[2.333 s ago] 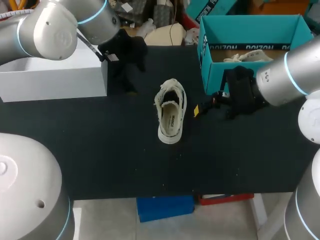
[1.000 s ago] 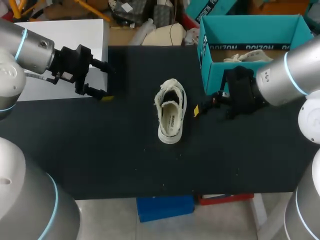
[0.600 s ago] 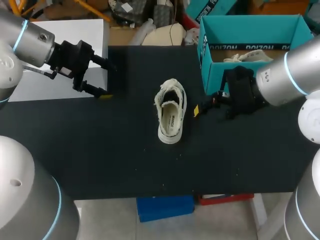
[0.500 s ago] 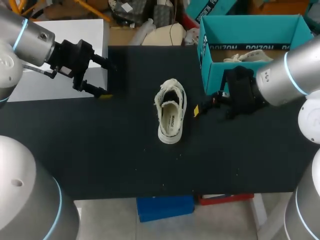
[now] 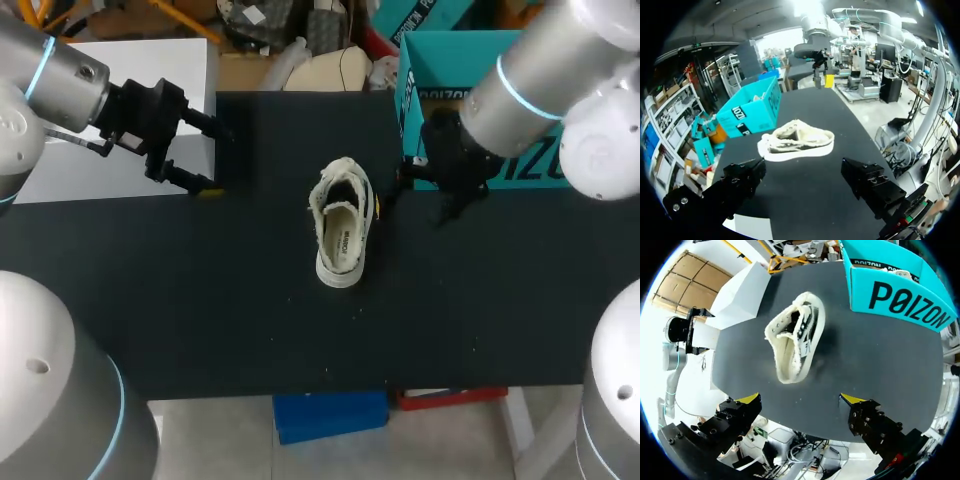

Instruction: Take the shoe out of the shoebox, open the shoe tongue, remove and reinsert the insole, then place the shoe into the shoebox

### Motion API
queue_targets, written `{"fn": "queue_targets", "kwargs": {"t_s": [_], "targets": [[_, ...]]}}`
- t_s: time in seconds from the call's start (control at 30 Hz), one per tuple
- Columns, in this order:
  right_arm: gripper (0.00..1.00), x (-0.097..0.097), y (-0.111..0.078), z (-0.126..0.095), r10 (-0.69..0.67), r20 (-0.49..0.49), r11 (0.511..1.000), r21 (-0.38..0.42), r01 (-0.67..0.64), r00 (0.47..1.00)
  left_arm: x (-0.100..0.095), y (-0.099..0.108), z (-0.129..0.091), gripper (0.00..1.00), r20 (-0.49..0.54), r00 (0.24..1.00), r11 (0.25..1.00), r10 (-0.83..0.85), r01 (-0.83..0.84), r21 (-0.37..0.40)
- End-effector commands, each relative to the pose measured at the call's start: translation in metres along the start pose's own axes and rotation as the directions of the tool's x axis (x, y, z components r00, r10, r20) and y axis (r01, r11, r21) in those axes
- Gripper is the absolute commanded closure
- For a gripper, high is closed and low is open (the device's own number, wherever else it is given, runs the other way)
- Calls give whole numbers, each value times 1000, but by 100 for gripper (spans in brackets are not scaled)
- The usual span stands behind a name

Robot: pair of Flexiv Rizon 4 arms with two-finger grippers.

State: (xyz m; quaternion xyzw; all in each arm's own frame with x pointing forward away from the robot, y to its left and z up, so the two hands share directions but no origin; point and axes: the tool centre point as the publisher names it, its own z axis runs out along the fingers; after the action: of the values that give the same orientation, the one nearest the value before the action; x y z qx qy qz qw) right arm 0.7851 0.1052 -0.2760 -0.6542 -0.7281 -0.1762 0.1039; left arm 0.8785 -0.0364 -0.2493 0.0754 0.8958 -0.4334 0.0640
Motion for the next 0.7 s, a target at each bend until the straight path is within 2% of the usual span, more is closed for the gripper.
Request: {"fn": "queue_targets", "kwargs": {"t_s": [0.03,0.2,0.27,0.4,0.43,0.5,0.53,0.57,0.6,0.7], "targets": [[0,11,26,3,29,315,979,181,-90,949,1,0,1,0,4,1000,1000,1,-1,-2],[0,11,26,3,29,315,979,181,-90,949,1,0,1,0,4,1000,1000,1,-1,-2],[0,11,26,6,60,305,985,135,-105,951,1,0,1,0,4,1000,1000,1,-1,-2],[0,15,43,17,52,290,994,75,-77,955,1,0,1,0,4,1000,1000,1,-1,-2],[4,14,46,19,43,296,995,75,-68,954,1,0,1,0,4,1000,1000,1,-1,-2],[0,13,53,23,29,295,997,58,-48,955,1,0,1,0,4,1000,1000,1,-1,-2],[11,12,56,25,28,292,998,48,-44,956,1,0,1,0,4,1000,1000,1,-1,-2],[16,11,58,26,26,291,999,38,-39,956,1,0,1,0,4,1000,1000,1,-1,-2],[17,10,60,28,27,290,999,35,-39,957,1,0,1,0,4,1000,1000,1,-1,-2],[9,8,66,35,25,288,998,43,-39,957,1,0,1,0,4,1000,1000,1,-1,-2]]}}
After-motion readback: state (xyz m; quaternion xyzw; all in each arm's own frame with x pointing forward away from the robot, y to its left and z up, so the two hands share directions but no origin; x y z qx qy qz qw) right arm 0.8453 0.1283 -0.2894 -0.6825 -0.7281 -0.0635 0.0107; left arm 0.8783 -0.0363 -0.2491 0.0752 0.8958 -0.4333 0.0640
